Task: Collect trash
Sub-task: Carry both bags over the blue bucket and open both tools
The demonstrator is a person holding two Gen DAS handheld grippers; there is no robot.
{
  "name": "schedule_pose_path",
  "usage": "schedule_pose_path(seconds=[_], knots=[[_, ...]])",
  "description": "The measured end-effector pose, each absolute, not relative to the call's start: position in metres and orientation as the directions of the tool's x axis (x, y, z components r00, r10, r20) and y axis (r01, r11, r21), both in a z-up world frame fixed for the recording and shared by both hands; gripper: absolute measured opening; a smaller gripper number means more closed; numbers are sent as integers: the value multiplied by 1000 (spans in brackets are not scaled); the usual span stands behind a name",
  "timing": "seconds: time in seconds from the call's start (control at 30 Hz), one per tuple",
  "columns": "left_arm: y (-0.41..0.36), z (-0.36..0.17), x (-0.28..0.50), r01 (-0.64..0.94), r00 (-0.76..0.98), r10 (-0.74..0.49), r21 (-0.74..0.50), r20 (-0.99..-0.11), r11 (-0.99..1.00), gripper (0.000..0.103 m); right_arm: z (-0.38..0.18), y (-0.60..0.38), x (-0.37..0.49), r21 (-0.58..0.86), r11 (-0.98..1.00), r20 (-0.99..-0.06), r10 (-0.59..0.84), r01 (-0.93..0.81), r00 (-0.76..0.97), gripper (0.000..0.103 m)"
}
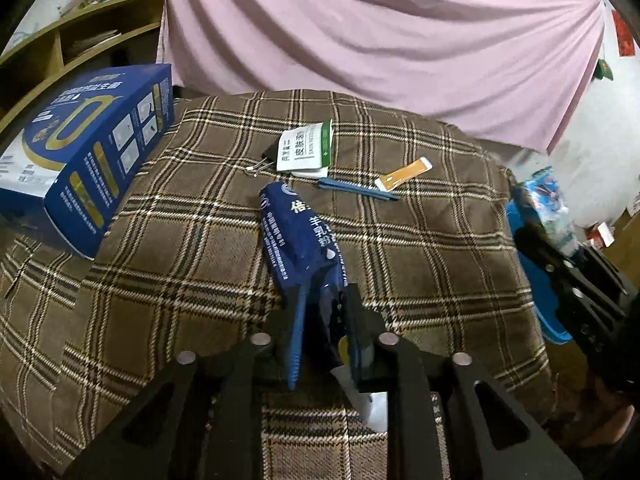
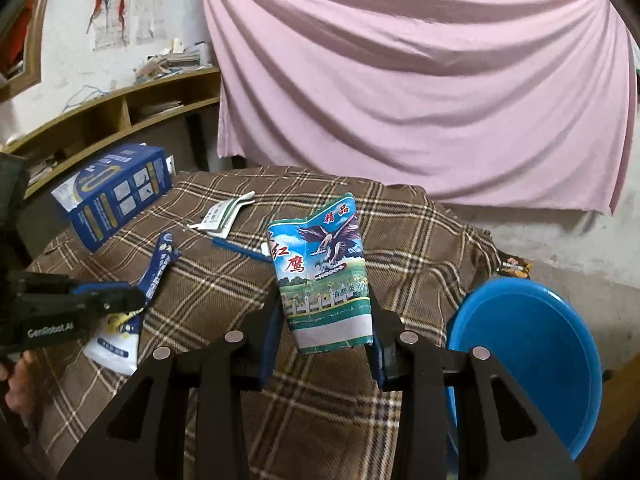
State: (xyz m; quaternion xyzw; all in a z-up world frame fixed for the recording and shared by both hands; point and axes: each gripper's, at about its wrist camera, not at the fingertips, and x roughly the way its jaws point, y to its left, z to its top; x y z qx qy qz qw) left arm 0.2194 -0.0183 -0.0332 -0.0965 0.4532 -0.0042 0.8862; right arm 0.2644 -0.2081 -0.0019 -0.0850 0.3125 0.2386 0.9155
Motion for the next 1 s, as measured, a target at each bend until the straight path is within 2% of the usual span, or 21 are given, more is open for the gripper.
schedule_pose_path(seconds=[0.13,0.3,0.47,0.6,0.73,1.0], knots=[[-27,-38,225,-87,576,-56,-129,-815,988,25,-4,-218,258,10,875,-612,388,-484,689,34],[-38,-35,223,-69,597,-21,-78,-802,995,9,-3,-231,253,48,878,-599,406,-476,690,34],[-45,-28,213,-55,650,-47,-109,-759,993,7,1,-237,246,73,876,-565,430,-476,704,34],[-55,-12,200,-30,731,-80,-149,-677,988,7,10,-247,235,79,878,-497,445,-473,745,34],[-69,11,188,25,830,-134,-204,-542,979,7,24,-266,223,84,890,-399,442,-448,803,34],[-106,61,180,172,924,-220,-174,-312,970,7,47,-304,202,86,931,-181,366,-356,913,34]])
